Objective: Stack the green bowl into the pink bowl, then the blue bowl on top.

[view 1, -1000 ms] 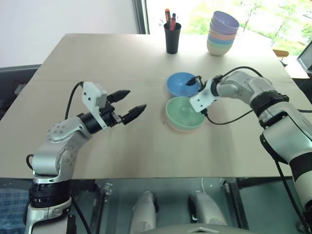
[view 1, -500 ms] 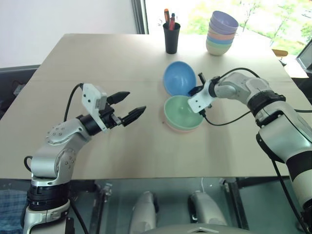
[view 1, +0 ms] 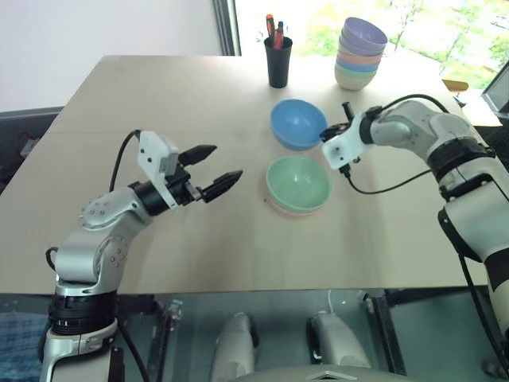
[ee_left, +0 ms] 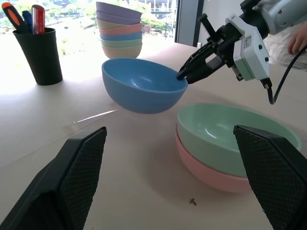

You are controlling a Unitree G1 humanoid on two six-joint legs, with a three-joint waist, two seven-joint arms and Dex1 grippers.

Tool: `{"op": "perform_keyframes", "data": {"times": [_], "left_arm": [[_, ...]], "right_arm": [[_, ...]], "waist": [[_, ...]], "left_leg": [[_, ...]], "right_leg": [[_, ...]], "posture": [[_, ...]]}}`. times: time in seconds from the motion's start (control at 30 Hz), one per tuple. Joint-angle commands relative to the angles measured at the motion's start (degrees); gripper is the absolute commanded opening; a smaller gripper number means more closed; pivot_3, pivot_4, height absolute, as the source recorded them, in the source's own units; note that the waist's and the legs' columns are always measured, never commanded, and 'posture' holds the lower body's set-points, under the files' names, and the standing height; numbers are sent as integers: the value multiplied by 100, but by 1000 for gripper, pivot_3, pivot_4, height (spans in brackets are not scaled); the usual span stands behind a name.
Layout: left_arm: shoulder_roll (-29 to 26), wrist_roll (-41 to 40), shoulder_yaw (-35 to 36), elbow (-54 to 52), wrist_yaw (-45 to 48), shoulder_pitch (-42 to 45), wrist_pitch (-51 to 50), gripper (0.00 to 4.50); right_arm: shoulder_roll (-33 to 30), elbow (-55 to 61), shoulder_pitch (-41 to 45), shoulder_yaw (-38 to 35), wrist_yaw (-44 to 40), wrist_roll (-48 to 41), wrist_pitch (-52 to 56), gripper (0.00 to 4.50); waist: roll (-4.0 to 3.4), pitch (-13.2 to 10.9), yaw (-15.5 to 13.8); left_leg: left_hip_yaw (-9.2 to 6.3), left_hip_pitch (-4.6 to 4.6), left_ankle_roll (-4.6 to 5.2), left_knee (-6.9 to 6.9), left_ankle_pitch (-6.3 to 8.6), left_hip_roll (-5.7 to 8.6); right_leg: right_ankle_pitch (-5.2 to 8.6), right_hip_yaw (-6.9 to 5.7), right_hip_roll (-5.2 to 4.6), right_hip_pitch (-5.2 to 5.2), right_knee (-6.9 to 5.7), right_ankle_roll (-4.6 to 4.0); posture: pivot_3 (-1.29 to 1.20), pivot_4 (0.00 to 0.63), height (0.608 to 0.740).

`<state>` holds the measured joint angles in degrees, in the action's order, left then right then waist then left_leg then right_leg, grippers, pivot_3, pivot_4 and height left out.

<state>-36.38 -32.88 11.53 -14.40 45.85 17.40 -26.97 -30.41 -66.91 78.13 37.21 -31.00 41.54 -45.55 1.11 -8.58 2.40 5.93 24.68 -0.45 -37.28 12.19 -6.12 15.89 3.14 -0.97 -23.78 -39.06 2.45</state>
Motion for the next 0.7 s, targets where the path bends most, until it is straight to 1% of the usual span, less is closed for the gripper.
{"op": "perform_keyframes", "data": {"times": [0.03, 0.23, 0.4, 0.5, 0.7], "left_arm": [[-12, 58, -52, 74, 127, 175, 213, 4500], [19, 103, -134, 142, 207, 217, 257, 4500], [72, 171, -204, 286, 273, 309, 325, 4500], [85, 183, -266, 371, 327, 387, 364, 4500], [106, 229, -365, 592, 487, 588, 432, 4500]], "right_arm": [[-82, 276, 83, -213, -62, -168, -58, 469], [-353, 629, 142, -423, -342, -425, -129, 469], [-631, 1357, -7, -653, -856, -774, -175, 469], [-858, 2146, -255, -830, -1316, -1125, -88, 469], [-1449, 4530, -1204, -1298, -2377, -2106, 709, 469]], "waist": [[0, 0, -1], [-5, -3, -12], [-7, -5, -20], [-7, -5, -21], [-9, -6, -45]], "left_leg": [[0, 0, 0, 0, 0, 0], [1, 3, 0, 0, 0, 0], [1, 2, 0, 0, 0, 0], [0, 2, 1, 0, 1, 0], [1, 3, 2, 0, 1, 0]], "right_leg": [[0, 0, 0, 0, 0, 0], [0, 0, -1, -1, 4, 0], [0, -1, -1, -1, 3, 0], [0, -1, 0, -1, 3, 0], [0, -1, 0, 0, 4, 1]], "posture": [[0, 150, 740], [0, 150, 740], [0, 150, 740], [0, 150, 740], [0, 150, 740]]}}
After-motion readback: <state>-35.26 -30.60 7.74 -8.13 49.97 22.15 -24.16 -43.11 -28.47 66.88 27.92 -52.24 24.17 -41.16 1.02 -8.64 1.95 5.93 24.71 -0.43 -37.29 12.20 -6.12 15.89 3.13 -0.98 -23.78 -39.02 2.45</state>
